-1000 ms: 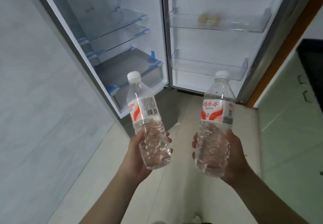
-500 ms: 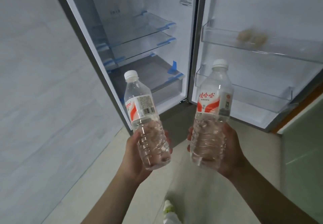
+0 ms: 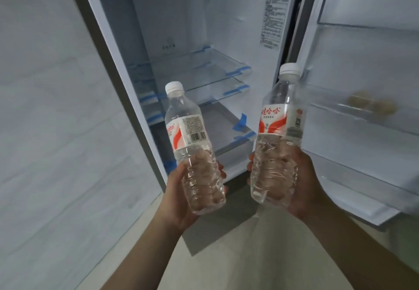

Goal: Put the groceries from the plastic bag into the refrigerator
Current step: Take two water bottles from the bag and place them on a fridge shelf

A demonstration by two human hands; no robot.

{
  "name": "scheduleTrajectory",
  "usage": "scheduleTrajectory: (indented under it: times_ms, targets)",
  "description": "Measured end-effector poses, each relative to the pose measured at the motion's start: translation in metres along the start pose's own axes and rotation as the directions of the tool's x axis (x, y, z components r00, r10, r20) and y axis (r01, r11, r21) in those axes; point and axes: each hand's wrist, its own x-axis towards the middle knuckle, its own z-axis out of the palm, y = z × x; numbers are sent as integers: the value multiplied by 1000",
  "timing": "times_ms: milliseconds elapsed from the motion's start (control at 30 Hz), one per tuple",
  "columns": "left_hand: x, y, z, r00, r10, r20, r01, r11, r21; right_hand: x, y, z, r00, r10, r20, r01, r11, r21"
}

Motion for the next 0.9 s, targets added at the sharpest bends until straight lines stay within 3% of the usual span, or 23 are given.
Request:
scheduleTrajectory:
  times_ms: [167,467,600,667,767,900]
  targets:
    - [55,26,8,994,24,107,-30,998,54,56,-40,-6,1000,-22,13,22,997,-71]
    - [151,57,46,978,207,31,-208,938,278,139,-111,1,976,-95,197,112,990,-80]
    - [178,66,49,944,325,-54,-275,866,418,170,-127,-5,963,-103,250,137,983,-125]
    - [185,67,51,899,412,-150,-274,795,542,185,-128,-9,963,-110,246,156,972,-178]
    - [192,64,43,755,555,-349,-201,702,683,207,-120,-14,965,-157,208,215,930,-297]
    - [197,67,23,639,653,-407,-94,591,801,236,-103,-11,963,-198,185,263,850,-457]
